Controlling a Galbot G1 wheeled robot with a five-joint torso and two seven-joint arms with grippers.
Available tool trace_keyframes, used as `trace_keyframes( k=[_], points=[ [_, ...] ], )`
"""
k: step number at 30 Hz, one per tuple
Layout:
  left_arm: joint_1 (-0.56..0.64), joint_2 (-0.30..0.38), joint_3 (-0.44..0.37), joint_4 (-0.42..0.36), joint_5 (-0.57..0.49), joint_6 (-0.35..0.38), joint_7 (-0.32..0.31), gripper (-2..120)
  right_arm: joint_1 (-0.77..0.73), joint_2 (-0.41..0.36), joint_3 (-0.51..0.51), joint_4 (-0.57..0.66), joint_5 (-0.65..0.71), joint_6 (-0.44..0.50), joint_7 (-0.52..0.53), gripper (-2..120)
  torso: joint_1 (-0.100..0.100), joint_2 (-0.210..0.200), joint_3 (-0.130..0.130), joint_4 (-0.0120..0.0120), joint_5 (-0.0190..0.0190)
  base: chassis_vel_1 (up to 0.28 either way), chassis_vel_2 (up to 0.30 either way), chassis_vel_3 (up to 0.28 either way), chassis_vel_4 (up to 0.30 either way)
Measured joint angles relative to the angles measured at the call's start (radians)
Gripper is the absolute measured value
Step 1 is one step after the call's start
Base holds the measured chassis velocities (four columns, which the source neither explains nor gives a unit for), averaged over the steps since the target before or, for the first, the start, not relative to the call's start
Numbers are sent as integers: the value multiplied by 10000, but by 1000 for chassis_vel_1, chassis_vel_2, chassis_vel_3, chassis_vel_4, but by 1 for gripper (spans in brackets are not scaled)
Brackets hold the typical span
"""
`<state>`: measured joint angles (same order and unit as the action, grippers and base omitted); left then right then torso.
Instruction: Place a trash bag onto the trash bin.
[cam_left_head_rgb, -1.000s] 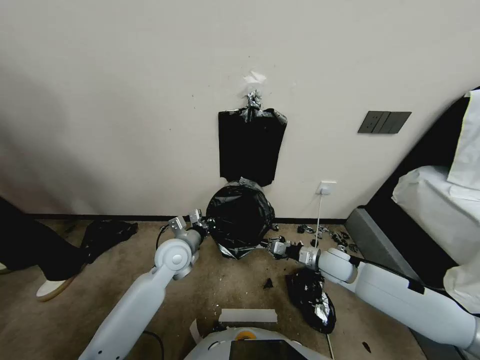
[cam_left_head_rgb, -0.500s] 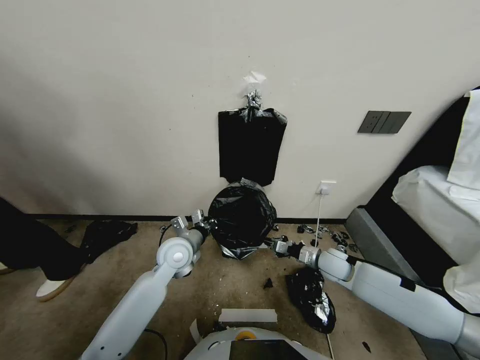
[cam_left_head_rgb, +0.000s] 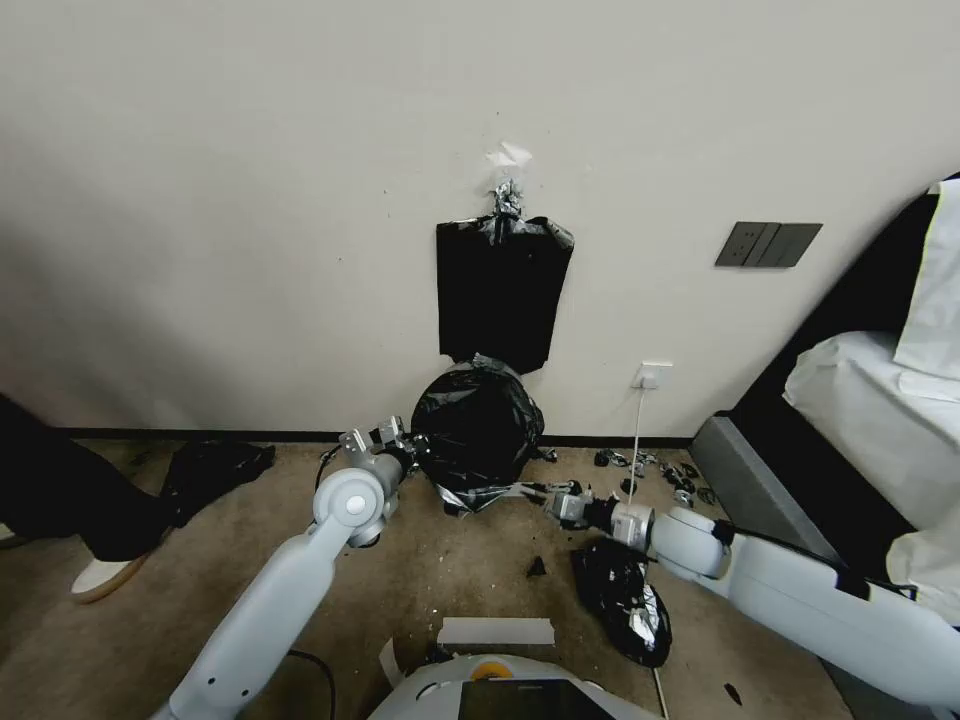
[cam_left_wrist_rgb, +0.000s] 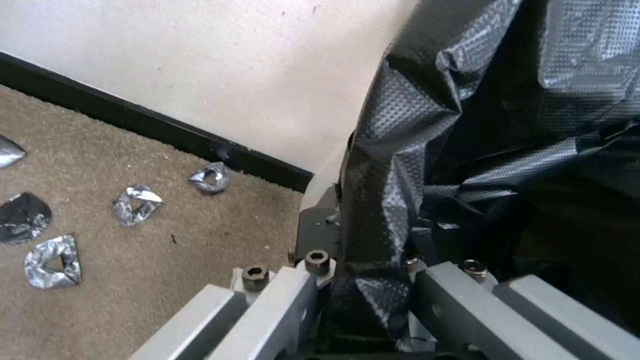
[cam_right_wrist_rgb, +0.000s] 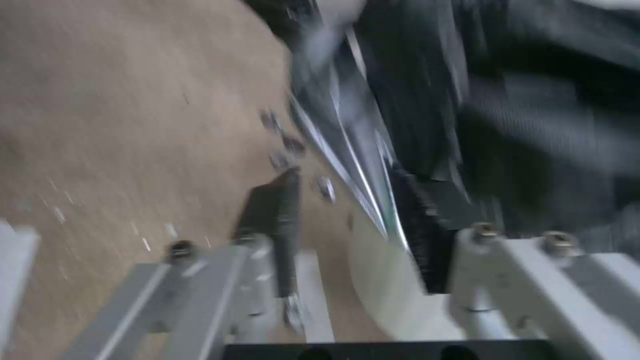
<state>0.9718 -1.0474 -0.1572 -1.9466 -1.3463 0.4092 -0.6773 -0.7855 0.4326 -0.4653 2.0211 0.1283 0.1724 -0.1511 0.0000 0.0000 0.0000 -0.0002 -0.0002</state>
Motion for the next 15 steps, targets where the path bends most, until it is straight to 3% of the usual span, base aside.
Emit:
trace_keyframes(
  k=[6,10,13,15],
  points=[
    [17,-35,31,-148,3,-16,-30,0,395,656,-281,-157,-277,-407,0,70,1,0,0,4,2,0,0,0,0],
    [13,-38,46,-193,1,-20,-40,0,420,810,-329,-300,-362,-449,4,79,0,0,0,3,5,0,0,0,0],
    [-33,-76,123,-200,-3,-20,-62,0,420,998,-408,-480,-393,-522,18,96,1,0,0,2,2,0,0,0,0],
    [-44,-99,136,-196,-2,-21,-68,0,426,1029,-418,-506,-395,-526,19,96,1,0,1,2,1,0,0,0,0]
  ],
)
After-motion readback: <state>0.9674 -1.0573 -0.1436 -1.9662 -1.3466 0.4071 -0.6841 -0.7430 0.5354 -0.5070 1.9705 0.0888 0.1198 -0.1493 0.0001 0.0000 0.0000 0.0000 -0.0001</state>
